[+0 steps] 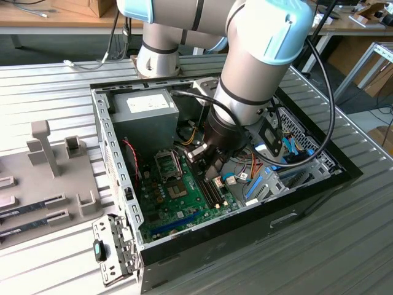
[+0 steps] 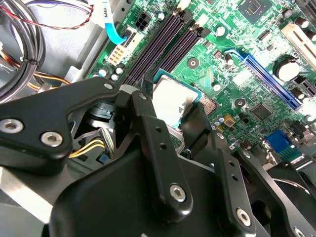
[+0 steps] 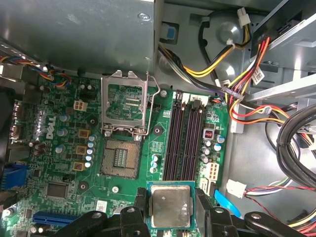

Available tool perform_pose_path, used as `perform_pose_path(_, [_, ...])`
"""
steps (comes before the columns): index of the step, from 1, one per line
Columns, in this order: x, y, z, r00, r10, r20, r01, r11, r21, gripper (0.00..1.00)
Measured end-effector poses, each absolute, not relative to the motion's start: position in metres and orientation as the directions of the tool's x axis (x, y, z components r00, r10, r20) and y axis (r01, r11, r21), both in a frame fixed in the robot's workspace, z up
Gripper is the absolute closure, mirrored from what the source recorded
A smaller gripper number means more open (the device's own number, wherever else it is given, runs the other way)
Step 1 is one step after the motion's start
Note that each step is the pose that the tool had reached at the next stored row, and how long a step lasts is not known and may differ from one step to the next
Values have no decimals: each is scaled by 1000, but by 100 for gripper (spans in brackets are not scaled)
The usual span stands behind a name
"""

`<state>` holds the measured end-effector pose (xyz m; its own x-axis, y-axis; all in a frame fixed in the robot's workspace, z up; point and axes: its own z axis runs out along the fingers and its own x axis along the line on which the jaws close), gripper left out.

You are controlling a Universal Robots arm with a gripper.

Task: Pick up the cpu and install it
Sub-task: 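Pick up the cpu and move it towards the insertion slot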

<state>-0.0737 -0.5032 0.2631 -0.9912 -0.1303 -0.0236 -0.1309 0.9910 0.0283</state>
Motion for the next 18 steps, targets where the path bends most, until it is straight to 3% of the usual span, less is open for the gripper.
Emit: perform_pose_path(18, [-74, -503, 258, -991, -130, -24, -131, 991, 28, 53])
